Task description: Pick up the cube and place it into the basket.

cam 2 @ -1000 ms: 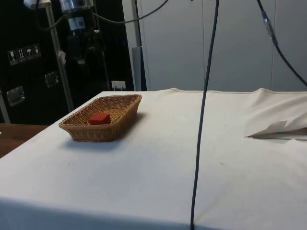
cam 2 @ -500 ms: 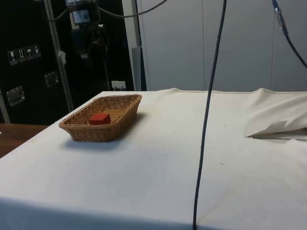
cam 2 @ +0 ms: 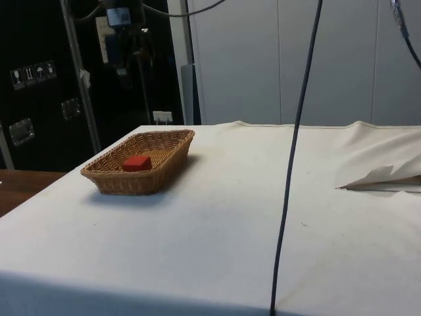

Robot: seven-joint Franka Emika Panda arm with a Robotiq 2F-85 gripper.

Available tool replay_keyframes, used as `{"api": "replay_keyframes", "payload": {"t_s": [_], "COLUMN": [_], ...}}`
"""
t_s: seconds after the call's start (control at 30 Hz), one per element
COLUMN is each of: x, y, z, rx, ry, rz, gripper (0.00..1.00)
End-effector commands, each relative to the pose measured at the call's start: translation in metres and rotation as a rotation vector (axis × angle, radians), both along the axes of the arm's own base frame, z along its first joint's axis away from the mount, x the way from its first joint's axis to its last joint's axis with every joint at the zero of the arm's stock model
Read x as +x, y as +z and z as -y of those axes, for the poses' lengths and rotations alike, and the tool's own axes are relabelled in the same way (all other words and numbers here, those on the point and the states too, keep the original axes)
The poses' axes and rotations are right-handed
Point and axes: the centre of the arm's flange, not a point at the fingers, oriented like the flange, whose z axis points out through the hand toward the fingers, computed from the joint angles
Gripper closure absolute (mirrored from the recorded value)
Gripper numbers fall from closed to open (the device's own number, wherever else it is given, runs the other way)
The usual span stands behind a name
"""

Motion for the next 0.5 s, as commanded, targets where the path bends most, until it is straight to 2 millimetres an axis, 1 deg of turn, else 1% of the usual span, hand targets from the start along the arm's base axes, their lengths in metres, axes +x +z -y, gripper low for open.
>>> {"api": "replay_keyframes", "payload": {"t_s": [0.0, 0.17, 0.2, 0.23, 0.47], "x": [-0.004, -0.015, -0.014, -0.016, -0.023], "y": [0.003, 0.006, 0.004, 0.007, 0.007], "z": [-0.001, -0.003, -0.002, -0.004, -0.005], "rx": [-0.006, -0.004, 0.002, -0.004, 0.006], "ry": [-0.001, 0.001, 0.003, 0.002, 0.007], "rz": [0.019, 0.029, 0.014, 0.032, 0.027], "gripper": [0.00, 0.00, 0.00, 0.00, 0.00]}}
